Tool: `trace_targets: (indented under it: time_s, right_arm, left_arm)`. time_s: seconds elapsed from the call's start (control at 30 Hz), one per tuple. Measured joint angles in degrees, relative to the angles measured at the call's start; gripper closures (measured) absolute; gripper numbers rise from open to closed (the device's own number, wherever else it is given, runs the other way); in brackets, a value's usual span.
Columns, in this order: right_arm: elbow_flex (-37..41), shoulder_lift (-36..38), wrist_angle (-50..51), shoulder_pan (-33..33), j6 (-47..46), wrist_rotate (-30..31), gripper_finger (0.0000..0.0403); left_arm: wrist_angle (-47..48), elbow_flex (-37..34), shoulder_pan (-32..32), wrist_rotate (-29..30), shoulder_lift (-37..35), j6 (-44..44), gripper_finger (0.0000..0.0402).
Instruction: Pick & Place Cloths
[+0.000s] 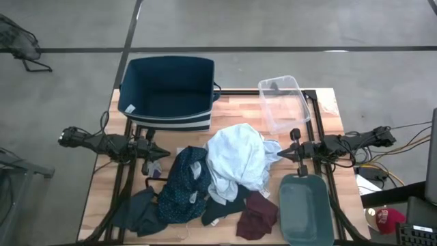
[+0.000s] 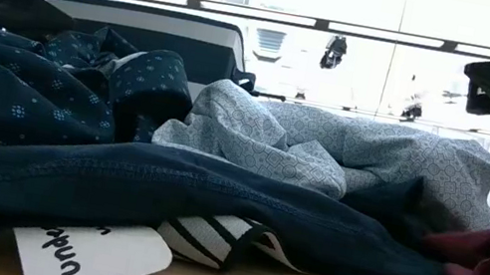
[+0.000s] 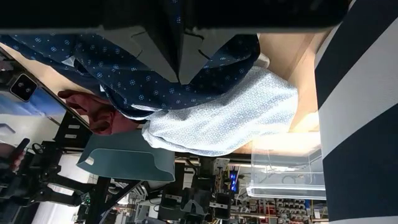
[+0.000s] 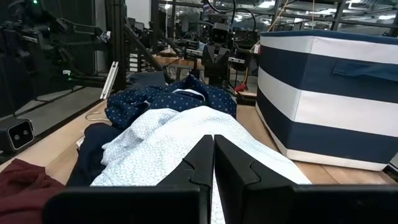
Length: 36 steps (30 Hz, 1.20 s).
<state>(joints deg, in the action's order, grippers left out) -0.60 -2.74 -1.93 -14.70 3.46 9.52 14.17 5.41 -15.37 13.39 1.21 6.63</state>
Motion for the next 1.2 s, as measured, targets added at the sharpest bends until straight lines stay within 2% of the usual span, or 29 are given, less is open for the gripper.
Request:
trace_targets:
  time_s: [0.13, 0.43, 0.7, 0.8, 1.0, 1.2]
  right_arm:
    - [0.01, 0.0, -0.47, 0.0, -2.55, -0.01, 0.0394]
    - [0.0, 0.02, -9.03, -0.02, -18.09, 0.9, 0.0394]
    - [0.0, 0.0, -10.08, -0.02, -18.67, 1.07, 0.0394]
    - [0.0, 0.0, -13.41, -0.02, -14.6, 1.52, 0.0394]
    - [0.0, -0.04, -26.5, 0.0, -2.18, 6.89, 0.0394]
    - [0.0, -0.04, -30.4, 0.18, 5.71, 7.65, 0.0394]
  left_arm:
    - [0.01, 0.0, -0.01, 0.0, 0.02, 0.0, 0.0383]
    - [0.0, 0.02, -0.01, 0.0, 0.02, 0.0, 0.0383]
    - [-0.01, 0.02, -0.01, 0.0, 0.0, 0.0, 0.0383]
    - [-0.01, 0.01, 0.0, 0.0, 0.01, 0.0, 0.0383]
    - [0.0, 0.0, -0.01, 0.0, 0.01, 0.0, 0.0383]
    - [0.0, 0.02, -0.01, 0.0, 0.02, 0.0, 0.0383]
